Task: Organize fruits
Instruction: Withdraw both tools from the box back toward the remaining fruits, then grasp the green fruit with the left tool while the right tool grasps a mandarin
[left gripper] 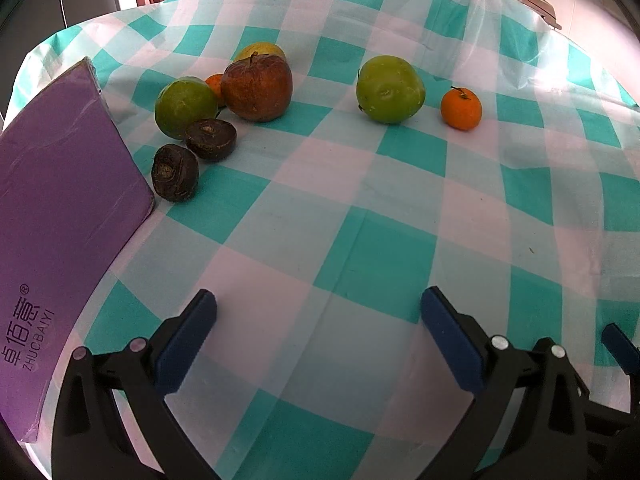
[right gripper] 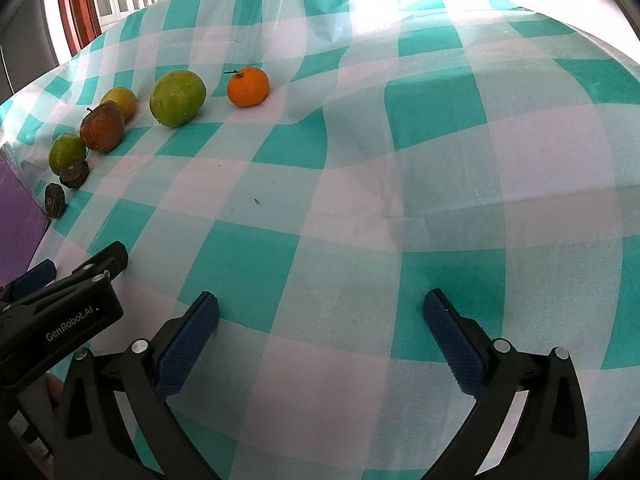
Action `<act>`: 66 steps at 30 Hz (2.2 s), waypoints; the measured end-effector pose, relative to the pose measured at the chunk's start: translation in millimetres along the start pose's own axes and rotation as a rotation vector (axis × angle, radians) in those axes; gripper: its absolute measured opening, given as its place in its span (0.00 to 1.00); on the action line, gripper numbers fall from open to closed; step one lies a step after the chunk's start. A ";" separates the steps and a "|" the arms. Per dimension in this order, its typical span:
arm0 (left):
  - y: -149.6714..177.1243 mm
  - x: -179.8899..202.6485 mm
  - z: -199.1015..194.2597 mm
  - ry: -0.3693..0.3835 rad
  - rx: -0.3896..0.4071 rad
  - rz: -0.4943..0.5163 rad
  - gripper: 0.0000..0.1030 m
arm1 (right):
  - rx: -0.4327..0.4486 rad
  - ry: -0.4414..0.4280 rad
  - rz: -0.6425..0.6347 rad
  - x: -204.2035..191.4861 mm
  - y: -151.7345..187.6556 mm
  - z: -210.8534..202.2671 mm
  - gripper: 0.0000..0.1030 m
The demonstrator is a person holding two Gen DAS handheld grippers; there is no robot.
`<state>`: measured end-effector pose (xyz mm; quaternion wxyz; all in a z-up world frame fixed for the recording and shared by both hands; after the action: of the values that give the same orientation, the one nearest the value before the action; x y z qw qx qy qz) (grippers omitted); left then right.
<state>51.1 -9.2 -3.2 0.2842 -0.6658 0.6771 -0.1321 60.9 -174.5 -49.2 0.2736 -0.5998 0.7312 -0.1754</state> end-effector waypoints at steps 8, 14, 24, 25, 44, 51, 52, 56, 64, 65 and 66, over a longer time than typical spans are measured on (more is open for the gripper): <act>2.9 3.2 10.1 0.014 0.001 0.021 0.99 | 0.000 0.000 0.000 0.0 -0.2 0.3 0.96; -2.7 4.1 17.6 0.106 0.022 0.144 0.99 | 0.002 0.008 0.015 1.5 -7.8 4.0 0.96; -17.5 -19.8 35.2 0.147 0.029 0.199 0.99 | -0.029 -0.032 -0.213 -45.9 -98.5 70.7 0.81; -18.8 -23.2 37.0 0.144 0.029 0.194 0.99 | -0.028 -0.036 -0.217 -47.7 -110.4 79.5 0.78; -54.6 -11.1 56.6 0.135 0.052 0.212 0.99 | 0.019 -0.140 -0.251 -43.4 -173.1 112.2 0.43; -122.1 51.6 85.9 0.197 0.087 0.214 0.98 | 0.094 -0.135 -0.093 -18.3 -146.0 39.1 0.43; -130.3 59.2 90.1 0.199 0.091 0.215 0.98 | 0.091 -0.142 -0.079 -16.5 -140.7 32.9 0.43; -150.4 86.5 107.7 0.200 0.069 0.250 0.78 | 0.066 -0.142 -0.076 -14.1 -112.0 8.4 0.43; -109.6 59.8 70.0 0.212 0.054 0.294 0.59 | -0.031 -0.153 -0.016 -25.1 -45.2 -15.0 0.43; -98.6 53.1 62.4 0.202 0.045 0.296 0.59 | -0.050 -0.165 -0.011 -23.6 -35.3 -20.5 0.43; -86.3 45.4 54.2 0.191 0.035 0.296 0.59 | -0.069 -0.179 -0.007 -23.9 -26.4 -22.4 0.43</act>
<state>154.9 -49.5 -8.2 0.2463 -0.5384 0.7892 -0.1632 71.0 -158.6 -11.6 0.3165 -0.6247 0.7073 -0.0965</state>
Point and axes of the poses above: each gripper's, at about its wrist camera, not at the fingertips, and z roughly the way its jaws point, x to its right, y to its underside, the point moved 4 cm from there along z, roughly the way its jaws point, and after that the axes turned 12 degrees about -y, right-handed, at the moved point
